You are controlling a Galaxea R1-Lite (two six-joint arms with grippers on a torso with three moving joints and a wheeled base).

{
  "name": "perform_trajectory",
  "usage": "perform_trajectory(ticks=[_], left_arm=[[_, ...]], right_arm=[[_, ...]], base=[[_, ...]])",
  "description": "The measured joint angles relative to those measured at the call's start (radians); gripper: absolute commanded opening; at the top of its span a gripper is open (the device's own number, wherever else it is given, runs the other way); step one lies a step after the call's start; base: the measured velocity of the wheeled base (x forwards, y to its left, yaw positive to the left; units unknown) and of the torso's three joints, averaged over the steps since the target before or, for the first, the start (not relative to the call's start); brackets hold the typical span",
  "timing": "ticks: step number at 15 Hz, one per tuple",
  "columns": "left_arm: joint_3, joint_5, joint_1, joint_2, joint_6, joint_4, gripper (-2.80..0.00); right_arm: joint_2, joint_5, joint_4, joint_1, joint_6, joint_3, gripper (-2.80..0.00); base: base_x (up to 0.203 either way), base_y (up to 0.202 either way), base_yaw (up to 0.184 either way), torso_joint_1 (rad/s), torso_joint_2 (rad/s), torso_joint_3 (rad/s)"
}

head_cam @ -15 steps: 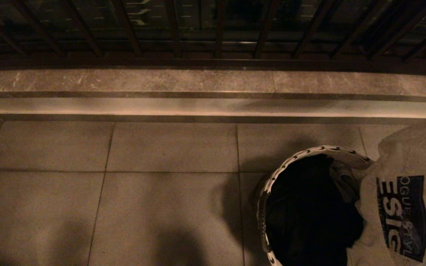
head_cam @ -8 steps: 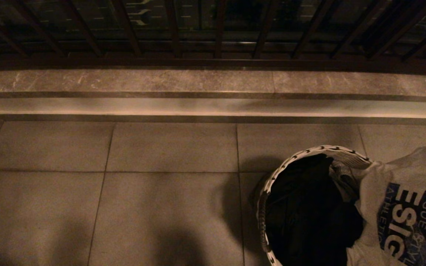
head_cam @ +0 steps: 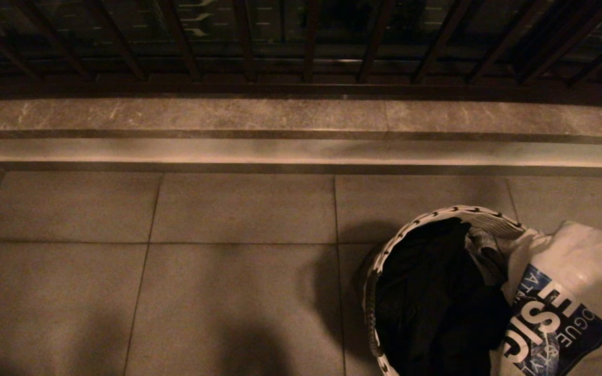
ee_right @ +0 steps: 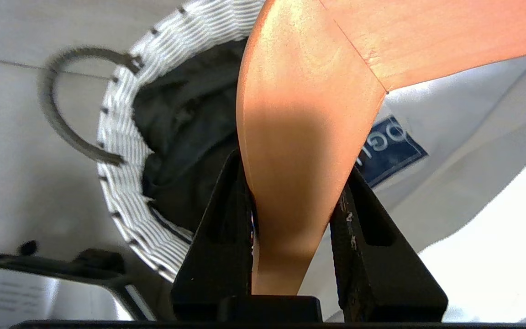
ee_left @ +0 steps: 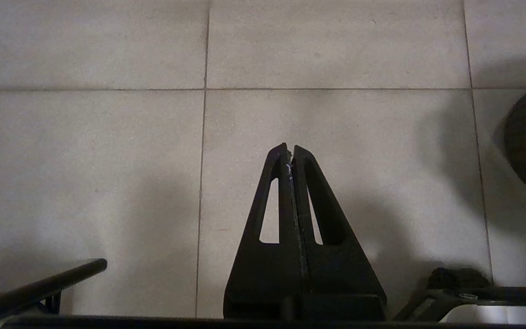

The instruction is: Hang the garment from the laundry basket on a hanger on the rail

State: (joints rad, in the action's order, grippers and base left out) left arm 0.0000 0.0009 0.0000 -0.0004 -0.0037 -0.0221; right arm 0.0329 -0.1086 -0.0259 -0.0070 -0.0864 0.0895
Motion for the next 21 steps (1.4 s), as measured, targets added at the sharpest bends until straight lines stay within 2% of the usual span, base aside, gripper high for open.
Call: perform_trajectory(ticks=[2,6,12,21], left_arm=[[0.0,0.0,0.0,0.0,-0.001,0.0,-2.8],[0.0,0.0,0.0,0.0,0.0,0.001,-2.8],[0.0,0.0,0.0,0.0,-0.001,0.001,-2.8],[0.0,0.0,0.0,0.0,-0.001,0.001,-2.8]], right_arm=[[-0.019,0.001,0.008,0.0,0.001,-0.019,-2.8],[-0.032,-0.005,-0.001,0.0,0.011,0.032,-2.8],[-0.013,-0.08,-0.121,0.001,0.028,0.169,-2.8],[0.03,-0.118,-0.144,0.001,0.05,0.236,-2.8]], base=[[0.0,0.0,0.0,0.001,0.0,0.042],[0.0,0.0,0.0,0.004,0.0,0.174],[0.0,0.0,0.0,-0.002,0.0,0.196],[0.0,0.0,0.0,0.001,0.0,0.203]])
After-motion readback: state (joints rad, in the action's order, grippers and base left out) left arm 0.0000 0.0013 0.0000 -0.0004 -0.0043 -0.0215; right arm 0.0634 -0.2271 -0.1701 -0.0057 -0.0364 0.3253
